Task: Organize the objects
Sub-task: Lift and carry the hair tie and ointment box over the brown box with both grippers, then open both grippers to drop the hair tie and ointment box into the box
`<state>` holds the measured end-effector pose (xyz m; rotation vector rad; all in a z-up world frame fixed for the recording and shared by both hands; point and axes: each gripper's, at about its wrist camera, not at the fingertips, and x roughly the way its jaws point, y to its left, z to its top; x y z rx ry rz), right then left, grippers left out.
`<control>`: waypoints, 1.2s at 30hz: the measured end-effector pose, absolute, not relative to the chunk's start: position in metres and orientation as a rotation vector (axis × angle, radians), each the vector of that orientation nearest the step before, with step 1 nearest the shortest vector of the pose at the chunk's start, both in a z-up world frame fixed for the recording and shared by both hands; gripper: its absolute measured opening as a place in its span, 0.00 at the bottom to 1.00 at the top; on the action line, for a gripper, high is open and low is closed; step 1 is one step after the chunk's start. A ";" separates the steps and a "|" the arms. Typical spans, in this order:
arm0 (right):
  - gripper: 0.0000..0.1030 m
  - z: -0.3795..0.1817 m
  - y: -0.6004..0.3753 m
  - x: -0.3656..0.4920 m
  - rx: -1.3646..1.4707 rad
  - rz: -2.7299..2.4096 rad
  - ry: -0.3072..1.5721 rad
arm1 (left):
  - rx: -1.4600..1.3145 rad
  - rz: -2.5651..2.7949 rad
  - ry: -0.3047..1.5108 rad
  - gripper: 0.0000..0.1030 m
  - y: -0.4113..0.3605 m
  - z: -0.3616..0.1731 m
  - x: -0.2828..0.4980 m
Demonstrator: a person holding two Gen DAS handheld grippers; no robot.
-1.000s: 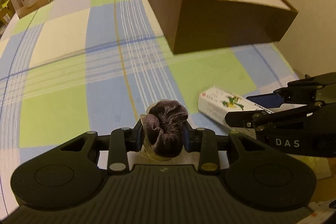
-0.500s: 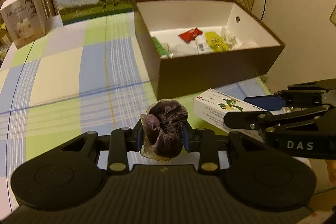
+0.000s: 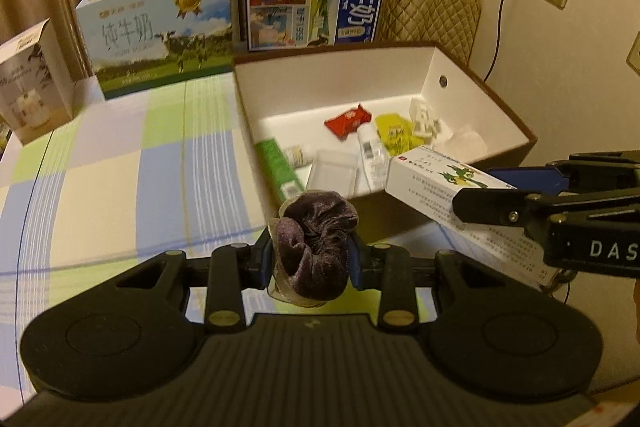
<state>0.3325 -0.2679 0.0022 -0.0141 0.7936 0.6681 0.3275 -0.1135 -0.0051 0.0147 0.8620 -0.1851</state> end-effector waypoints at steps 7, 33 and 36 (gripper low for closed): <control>0.34 0.006 -0.283 0.372 0.016 0.623 0.775 | 0.022 -0.196 0.849 0.29 -0.133 -0.002 0.360; 0.34 -0.054 -0.294 0.529 0.125 0.520 0.897 | 0.014 -0.156 0.989 0.29 -0.176 -0.055 0.515; 0.34 -0.059 -0.293 0.539 0.127 0.516 0.905 | 0.016 -0.151 0.996 0.29 -0.178 -0.059 0.527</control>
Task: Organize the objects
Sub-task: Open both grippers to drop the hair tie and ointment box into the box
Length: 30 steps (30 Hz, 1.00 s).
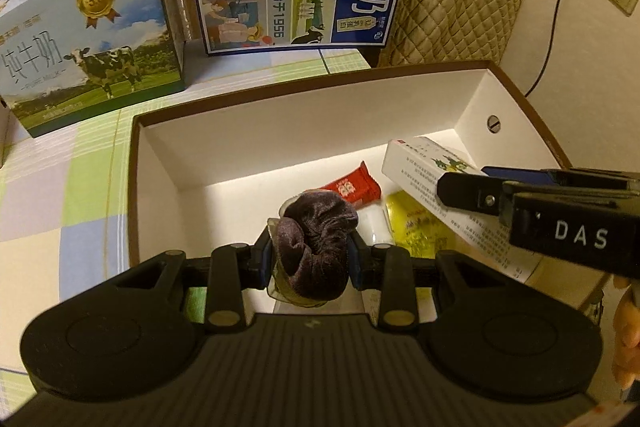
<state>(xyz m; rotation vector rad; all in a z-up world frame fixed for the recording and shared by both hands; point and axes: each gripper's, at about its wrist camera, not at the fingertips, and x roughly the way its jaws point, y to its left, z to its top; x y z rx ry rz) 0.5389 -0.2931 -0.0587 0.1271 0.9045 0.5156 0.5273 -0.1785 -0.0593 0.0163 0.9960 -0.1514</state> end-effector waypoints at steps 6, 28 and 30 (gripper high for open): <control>0.34 -0.067 -0.293 0.555 0.144 0.505 0.918 | 0.020 -0.143 1.001 0.32 -0.181 -0.067 0.546; 0.35 -0.073 -0.289 0.576 0.262 0.481 0.858 | -0.030 -0.113 0.963 0.74 -0.154 -0.058 0.549; 0.35 -0.071 -0.291 0.574 0.249 0.481 0.866 | -0.038 -0.118 0.960 0.75 -0.152 -0.055 0.546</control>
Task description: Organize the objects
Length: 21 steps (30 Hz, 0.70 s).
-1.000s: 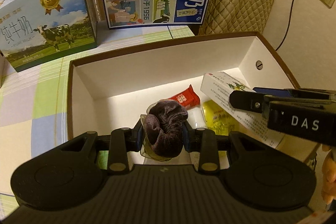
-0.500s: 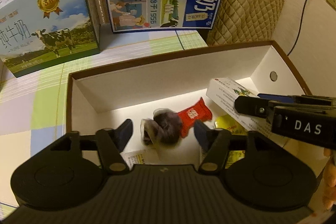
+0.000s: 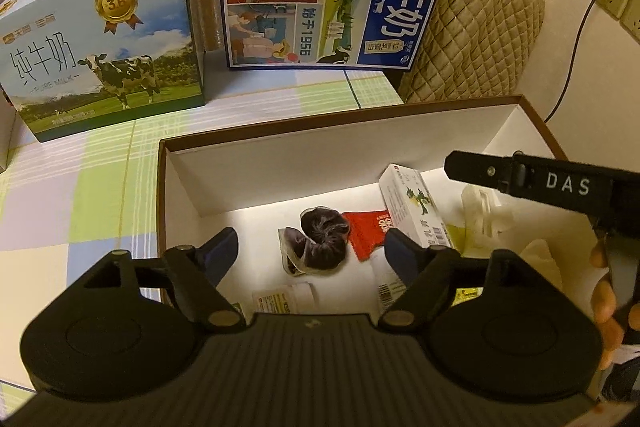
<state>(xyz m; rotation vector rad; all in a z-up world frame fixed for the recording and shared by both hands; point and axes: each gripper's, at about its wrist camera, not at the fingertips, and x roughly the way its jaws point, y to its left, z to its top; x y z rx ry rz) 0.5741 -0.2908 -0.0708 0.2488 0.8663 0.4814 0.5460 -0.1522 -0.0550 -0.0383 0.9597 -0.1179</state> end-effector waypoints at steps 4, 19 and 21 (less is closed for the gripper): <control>0.35 -0.067 -0.295 0.565 0.202 0.478 0.879 | -0.046 -0.124 0.950 0.78 -0.151 -0.049 0.540; 0.35 -0.056 -0.319 0.512 0.160 0.472 0.934 | -0.096 -0.109 0.931 0.91 -0.152 -0.028 0.500; 0.35 -0.054 -0.321 0.505 0.152 0.466 0.937 | -0.100 -0.109 0.928 0.91 -0.153 -0.026 0.493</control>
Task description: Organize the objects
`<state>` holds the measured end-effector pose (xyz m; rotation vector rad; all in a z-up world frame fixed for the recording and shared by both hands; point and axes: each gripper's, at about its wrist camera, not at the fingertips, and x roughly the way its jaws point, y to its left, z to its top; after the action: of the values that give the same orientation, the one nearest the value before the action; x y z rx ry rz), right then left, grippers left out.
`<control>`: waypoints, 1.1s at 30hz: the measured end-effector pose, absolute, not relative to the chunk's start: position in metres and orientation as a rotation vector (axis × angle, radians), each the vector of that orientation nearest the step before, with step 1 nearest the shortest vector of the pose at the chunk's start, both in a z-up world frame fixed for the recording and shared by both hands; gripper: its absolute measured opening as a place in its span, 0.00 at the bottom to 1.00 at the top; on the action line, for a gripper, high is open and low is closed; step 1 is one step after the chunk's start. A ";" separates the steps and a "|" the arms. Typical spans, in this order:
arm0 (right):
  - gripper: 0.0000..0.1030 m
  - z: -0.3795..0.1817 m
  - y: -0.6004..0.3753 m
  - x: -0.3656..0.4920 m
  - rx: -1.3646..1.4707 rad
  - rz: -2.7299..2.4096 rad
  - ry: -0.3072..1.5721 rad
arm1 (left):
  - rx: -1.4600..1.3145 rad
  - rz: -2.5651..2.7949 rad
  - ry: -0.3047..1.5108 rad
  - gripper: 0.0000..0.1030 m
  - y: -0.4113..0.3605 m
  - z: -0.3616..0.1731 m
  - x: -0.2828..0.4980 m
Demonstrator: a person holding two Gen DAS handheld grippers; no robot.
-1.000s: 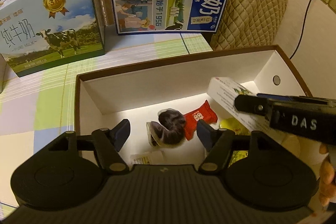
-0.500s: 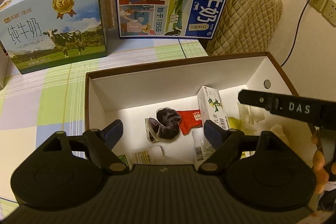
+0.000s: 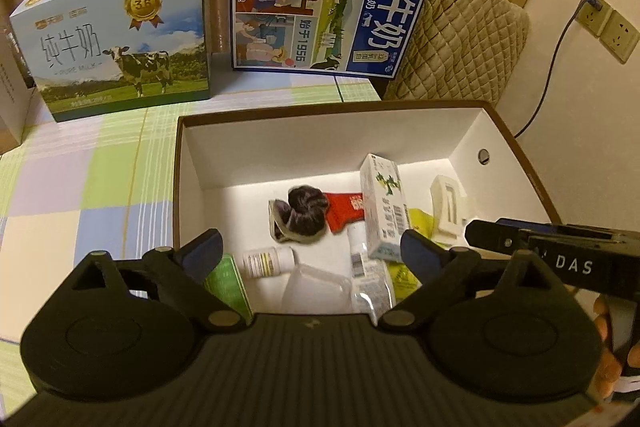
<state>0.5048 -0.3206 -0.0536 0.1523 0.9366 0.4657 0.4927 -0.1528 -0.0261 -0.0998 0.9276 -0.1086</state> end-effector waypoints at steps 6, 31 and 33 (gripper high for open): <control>0.35 -0.046 -0.324 0.484 0.124 0.465 0.940 | -0.094 -0.095 0.922 0.93 -0.155 -0.020 0.466; 0.56 -0.028 -0.334 0.395 0.094 0.539 0.939 | -0.068 0.001 0.828 0.99 -0.149 0.011 0.351; 0.59 -0.027 -0.332 0.384 0.087 0.538 0.937 | -0.070 0.002 0.824 0.99 -0.145 0.012 0.342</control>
<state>0.3845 -0.3321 -0.0272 0.0873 0.9367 0.5381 0.3425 -0.1453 0.0119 -0.0700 0.8244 0.0016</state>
